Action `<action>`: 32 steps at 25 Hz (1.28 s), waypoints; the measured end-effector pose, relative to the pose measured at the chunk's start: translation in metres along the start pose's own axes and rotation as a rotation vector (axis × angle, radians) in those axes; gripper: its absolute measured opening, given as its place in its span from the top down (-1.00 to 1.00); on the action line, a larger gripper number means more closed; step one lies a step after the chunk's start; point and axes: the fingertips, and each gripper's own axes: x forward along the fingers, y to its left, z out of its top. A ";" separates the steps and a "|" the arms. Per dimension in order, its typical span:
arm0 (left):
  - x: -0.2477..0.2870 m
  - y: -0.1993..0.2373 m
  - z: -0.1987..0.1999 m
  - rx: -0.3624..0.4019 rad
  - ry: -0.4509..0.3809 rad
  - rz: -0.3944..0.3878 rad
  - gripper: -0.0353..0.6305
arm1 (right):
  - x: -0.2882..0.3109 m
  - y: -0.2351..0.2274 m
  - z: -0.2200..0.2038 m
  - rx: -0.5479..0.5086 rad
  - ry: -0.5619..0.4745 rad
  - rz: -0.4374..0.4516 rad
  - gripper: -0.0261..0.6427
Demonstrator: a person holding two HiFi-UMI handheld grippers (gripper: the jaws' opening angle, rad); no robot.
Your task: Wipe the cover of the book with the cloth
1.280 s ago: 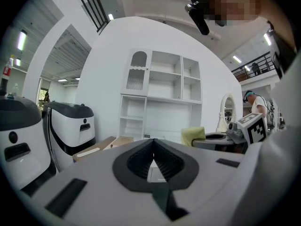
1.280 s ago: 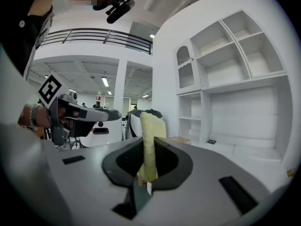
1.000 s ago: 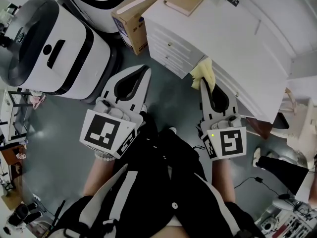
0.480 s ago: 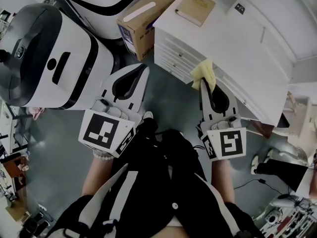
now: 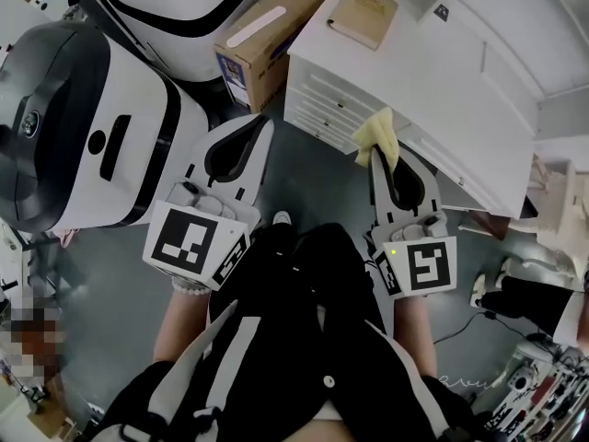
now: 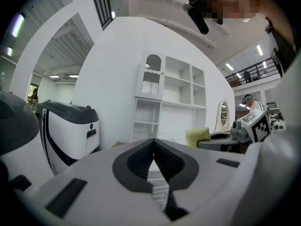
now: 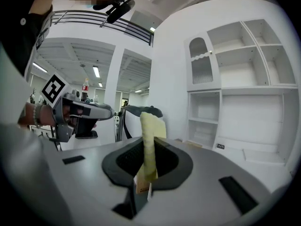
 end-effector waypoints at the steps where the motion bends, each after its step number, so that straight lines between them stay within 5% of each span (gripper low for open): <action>1: 0.000 0.002 0.000 -0.003 -0.002 -0.001 0.89 | -0.001 0.000 -0.001 -0.006 0.006 -0.004 0.81; 15: 0.011 0.019 -0.004 -0.028 -0.004 0.026 0.89 | 0.025 -0.014 -0.006 0.009 0.033 0.008 0.81; 32: 0.134 0.054 0.013 -0.007 0.023 0.001 0.89 | 0.120 -0.103 0.008 0.017 -0.005 0.002 0.81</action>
